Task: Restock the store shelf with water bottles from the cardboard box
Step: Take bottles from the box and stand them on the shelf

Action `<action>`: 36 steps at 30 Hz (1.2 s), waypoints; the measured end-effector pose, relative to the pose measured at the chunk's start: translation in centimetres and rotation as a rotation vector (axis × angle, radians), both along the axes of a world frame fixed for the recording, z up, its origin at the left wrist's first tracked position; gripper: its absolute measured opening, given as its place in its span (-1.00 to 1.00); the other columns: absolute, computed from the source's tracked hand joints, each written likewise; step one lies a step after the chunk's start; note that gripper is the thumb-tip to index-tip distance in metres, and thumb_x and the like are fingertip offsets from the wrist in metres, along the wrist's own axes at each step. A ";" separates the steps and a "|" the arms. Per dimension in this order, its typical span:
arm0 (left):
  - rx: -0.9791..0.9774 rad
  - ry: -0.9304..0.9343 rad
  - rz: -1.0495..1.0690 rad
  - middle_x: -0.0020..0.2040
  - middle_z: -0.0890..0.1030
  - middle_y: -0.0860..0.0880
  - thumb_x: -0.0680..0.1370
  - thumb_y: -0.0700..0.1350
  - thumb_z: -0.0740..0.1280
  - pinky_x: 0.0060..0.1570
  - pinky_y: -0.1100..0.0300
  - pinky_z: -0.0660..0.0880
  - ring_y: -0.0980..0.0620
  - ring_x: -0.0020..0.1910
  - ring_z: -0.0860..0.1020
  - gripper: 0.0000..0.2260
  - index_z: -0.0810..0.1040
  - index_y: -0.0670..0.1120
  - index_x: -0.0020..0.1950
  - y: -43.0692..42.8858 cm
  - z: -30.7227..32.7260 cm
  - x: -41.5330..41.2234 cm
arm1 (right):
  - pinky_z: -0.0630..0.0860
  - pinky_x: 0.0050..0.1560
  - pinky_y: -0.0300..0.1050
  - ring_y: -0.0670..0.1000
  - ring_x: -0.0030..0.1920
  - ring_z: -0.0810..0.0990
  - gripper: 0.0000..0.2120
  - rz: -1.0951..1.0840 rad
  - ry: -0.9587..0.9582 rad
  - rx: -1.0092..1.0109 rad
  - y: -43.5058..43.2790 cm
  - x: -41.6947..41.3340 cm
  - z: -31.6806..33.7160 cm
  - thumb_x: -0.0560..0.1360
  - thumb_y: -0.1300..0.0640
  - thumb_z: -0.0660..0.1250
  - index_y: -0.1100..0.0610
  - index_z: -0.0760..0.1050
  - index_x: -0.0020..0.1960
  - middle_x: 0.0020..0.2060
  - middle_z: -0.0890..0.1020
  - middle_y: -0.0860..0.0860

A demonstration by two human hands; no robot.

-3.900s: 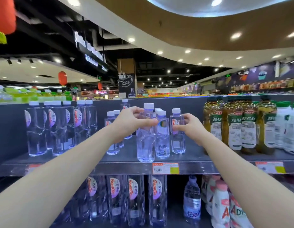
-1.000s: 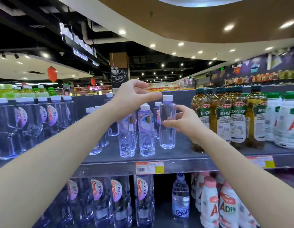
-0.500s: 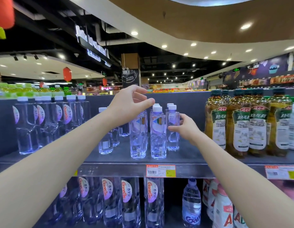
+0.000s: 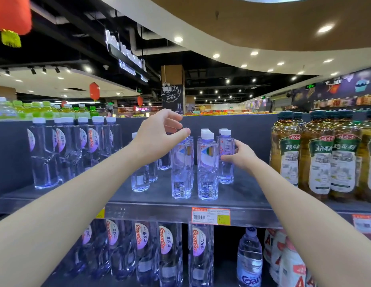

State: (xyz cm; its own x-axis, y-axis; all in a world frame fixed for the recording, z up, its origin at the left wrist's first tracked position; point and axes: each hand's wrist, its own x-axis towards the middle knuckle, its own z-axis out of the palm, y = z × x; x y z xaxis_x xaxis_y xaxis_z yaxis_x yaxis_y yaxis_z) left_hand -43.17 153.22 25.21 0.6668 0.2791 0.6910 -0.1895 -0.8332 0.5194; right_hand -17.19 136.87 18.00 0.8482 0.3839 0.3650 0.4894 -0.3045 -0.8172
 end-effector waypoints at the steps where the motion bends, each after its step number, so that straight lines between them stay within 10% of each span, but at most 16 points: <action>1: 0.008 -0.002 0.015 0.02 0.69 0.21 0.51 0.16 0.48 0.21 0.03 0.57 0.25 0.05 0.64 -0.69 0.56 0.15 0.20 0.2 -0.1 0.0 | 0.61 0.21 0.09 0.03 0.04 0.69 -0.52 -0.001 -0.001 -0.008 0.1 0.2 0.0 0.40 0.15 0.60 -0.02 0.55 0.26 0.00 0.70 -0.05; 15: 0.057 0.045 0.015 0.09 0.66 0.15 0.57 0.07 0.46 -0.14 0.44 0.42 0.26 0.06 0.62 -0.70 0.53 0.07 0.27 0.1 -0.7 0.2 | 0.59 0.25 0.11 0.03 0.09 0.68 -0.53 0.042 0.026 -0.056 0.1 0.3 0.1 0.44 0.15 0.55 -0.02 0.50 0.30 0.09 0.69 -0.03; 23: 0.251 0.166 0.090 0.22 0.61 0.06 0.60 0.08 0.41 0.07 0.21 0.43 0.04 0.19 0.57 -0.58 0.45 0.01 0.42 1.0 -1.2 -0.6 | 0.49 0.25 0.05 0.18 0.33 0.53 -0.28 -0.133 0.054 -0.287 -1.6 -3.2 0.3 0.54 0.07 0.48 0.20 0.24 0.58 0.45 0.46 0.13; 28: 0.507 0.223 0.215 0.30 0.60 -0.11 0.61 0.07 0.33 0.14 -0.03 0.54 -0.14 0.26 0.56 -0.51 0.40 -0.05 0.51 1.6 -2.8 -1.9 | 0.56 0.08 -0.03 0.15 0.05 0.62 -0.72 -0.175 -0.017 -0.314 -2.8 -6.9 -1.2 0.55 0.20 0.34 0.20 0.62 0.23 0.05 0.69 0.10; 36: 0.629 0.402 0.291 0.25 0.60 -0.19 0.62 0.08 0.26 0.14 -0.08 0.48 -0.27 0.22 0.53 -0.49 0.38 -0.09 0.53 0.8 -6.5 -5.9 | 0.54 0.19 0.00 0.22 0.27 0.57 -0.56 -0.237 -0.222 -0.555 -5.3 -15.3 -2.2 0.55 0.21 0.25 0.19 0.48 0.42 0.30 0.60 0.16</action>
State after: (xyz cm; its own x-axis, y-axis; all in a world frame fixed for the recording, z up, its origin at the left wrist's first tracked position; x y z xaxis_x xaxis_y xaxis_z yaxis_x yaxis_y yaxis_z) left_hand -49.03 154.02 18.72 0.8588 0.1181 0.4986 0.1822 -0.9798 -0.0818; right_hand -32.48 131.59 15.83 0.8605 0.3774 0.3421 0.4960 -0.7739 -0.3938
